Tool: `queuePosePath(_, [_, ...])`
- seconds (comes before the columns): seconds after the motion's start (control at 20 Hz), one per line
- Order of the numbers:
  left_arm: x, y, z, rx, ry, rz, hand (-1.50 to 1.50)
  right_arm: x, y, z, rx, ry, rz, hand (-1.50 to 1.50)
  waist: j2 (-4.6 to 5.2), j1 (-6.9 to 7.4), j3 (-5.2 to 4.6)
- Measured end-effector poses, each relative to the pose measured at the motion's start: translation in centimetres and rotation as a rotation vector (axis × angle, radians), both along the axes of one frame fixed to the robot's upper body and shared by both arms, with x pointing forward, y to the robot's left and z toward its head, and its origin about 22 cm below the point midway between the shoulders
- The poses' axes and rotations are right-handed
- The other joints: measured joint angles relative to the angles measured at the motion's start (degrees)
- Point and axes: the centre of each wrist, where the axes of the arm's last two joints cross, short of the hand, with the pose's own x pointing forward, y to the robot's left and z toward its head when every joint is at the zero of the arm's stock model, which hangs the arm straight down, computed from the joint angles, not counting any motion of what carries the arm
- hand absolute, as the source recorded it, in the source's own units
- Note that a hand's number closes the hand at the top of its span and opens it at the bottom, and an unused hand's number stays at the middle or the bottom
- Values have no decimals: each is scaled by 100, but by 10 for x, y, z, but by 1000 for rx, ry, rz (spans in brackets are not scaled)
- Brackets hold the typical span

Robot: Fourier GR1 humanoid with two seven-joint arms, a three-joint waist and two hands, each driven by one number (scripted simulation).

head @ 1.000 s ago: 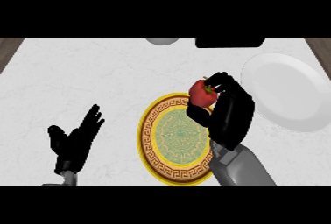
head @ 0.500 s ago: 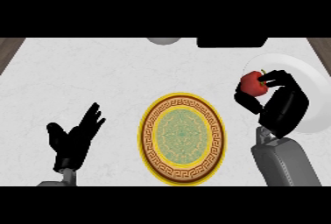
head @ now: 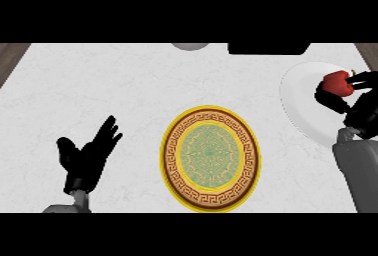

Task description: Pick the bell pepper from the plate and place it in the plate

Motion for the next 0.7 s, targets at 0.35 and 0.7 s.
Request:
queuePosePath(0.35, [1,-3,0,-4,-7,-8,0,12,-66,0,57,77,-32,-150,15,39,-2])
queuePosePath(0.7, [4,-9,3,-3,-13,-32,0,12,-103,-24,149,332,39,-150,67,154,10])
